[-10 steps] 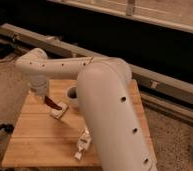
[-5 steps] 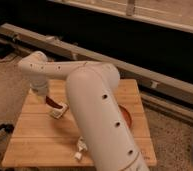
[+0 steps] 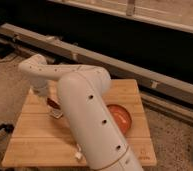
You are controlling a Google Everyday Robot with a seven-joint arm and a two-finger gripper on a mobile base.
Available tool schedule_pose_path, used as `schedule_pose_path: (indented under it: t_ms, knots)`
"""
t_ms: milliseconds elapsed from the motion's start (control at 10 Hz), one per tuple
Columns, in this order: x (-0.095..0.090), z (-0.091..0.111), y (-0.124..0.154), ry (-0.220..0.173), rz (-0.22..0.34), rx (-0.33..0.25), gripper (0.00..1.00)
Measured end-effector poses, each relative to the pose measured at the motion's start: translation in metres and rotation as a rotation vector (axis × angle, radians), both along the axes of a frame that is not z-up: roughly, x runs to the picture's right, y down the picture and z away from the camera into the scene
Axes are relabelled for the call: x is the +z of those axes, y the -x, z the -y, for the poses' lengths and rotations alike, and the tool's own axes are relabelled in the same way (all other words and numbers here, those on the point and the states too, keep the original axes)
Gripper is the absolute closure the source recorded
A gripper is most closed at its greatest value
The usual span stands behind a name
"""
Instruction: Place the pepper on the white sponge
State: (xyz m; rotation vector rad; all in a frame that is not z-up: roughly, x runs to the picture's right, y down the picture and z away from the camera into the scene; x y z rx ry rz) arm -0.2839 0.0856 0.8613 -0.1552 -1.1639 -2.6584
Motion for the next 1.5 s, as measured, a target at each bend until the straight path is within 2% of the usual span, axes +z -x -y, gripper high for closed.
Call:
schedule_pose_path:
  t_ms: [400, 700, 800, 1400, 1500]
  knots:
    - [0.011, -0.007, -0.015, 0.032, -0.050, -0.003, 1.00]
    - [0.015, -0.011, -0.019, 0.040, -0.077, -0.003, 0.98]
    - [0.016, -0.012, -0.019, 0.038, -0.094, 0.000, 0.90]
    - [0.016, -0.015, -0.015, 0.015, -0.111, -0.011, 0.28]
    - [0.016, -0.014, -0.015, 0.009, -0.114, -0.012, 0.21]
